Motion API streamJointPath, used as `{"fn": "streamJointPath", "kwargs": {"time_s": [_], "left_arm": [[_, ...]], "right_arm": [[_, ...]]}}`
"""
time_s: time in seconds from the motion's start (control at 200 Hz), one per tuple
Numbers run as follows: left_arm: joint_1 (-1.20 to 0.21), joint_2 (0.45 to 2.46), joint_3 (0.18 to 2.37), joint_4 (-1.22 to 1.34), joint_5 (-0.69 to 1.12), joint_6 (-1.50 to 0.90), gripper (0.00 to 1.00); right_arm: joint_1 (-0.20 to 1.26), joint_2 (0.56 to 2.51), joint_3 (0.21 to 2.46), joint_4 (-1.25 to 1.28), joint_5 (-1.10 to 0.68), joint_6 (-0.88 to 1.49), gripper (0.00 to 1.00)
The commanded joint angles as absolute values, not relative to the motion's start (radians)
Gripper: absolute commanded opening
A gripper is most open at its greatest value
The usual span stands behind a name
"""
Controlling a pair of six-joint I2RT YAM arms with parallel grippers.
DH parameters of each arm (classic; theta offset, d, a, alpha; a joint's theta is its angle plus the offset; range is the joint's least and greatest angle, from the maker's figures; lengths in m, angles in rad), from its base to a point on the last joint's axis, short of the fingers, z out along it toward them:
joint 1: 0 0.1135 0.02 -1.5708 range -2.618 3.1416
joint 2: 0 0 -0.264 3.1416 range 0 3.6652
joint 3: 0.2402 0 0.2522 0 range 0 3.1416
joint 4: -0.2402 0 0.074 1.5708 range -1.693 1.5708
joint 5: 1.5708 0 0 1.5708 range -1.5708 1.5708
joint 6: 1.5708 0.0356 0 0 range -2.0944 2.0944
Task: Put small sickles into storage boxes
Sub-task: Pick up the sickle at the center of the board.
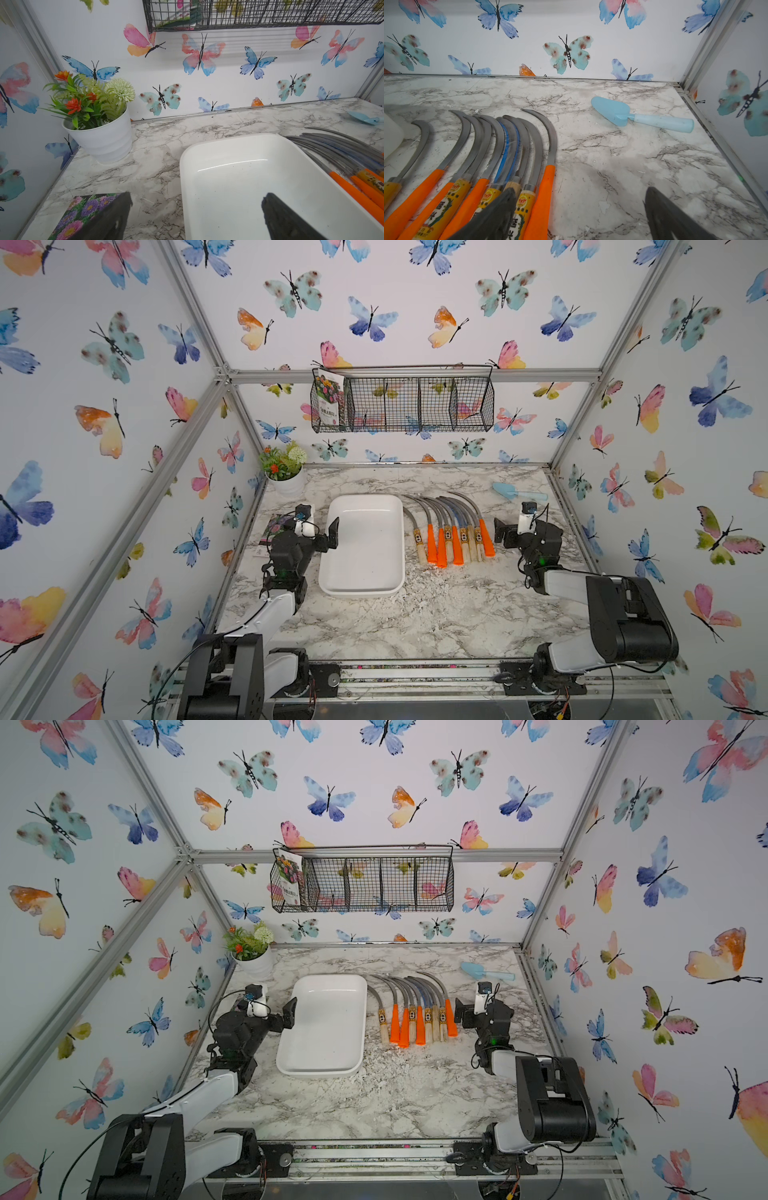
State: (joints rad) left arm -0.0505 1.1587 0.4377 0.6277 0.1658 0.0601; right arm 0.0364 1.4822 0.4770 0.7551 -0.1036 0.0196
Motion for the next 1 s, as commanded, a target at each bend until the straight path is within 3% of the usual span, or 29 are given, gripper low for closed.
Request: {"fn": "streamJointPath", "kwargs": {"time_s": [0.0,0.235,0.651,0.996], "left_arm": [[-0.062,1.149,0.544,0.327,0.221,0.033,0.98],[-0.125,1.200,0.741,0.013,0.239,0.000,0.98],[-0.321,1.237,0.953,-0.345,0.184,-0.089,0.98],[-0.460,1.191,0.995,-0.516,0.179,-0.198,0.98]], "right_arm": [[0.035,1.450,0.539,0.558,-0.141,0.057,0.98],[0.039,1.386,0.687,0.245,-0.173,0.142,0.98],[0.190,1.338,0.899,-0.223,-0.043,0.254,0.98],[0.468,1.448,1.035,-0.425,0.056,0.363,0.98]]}}
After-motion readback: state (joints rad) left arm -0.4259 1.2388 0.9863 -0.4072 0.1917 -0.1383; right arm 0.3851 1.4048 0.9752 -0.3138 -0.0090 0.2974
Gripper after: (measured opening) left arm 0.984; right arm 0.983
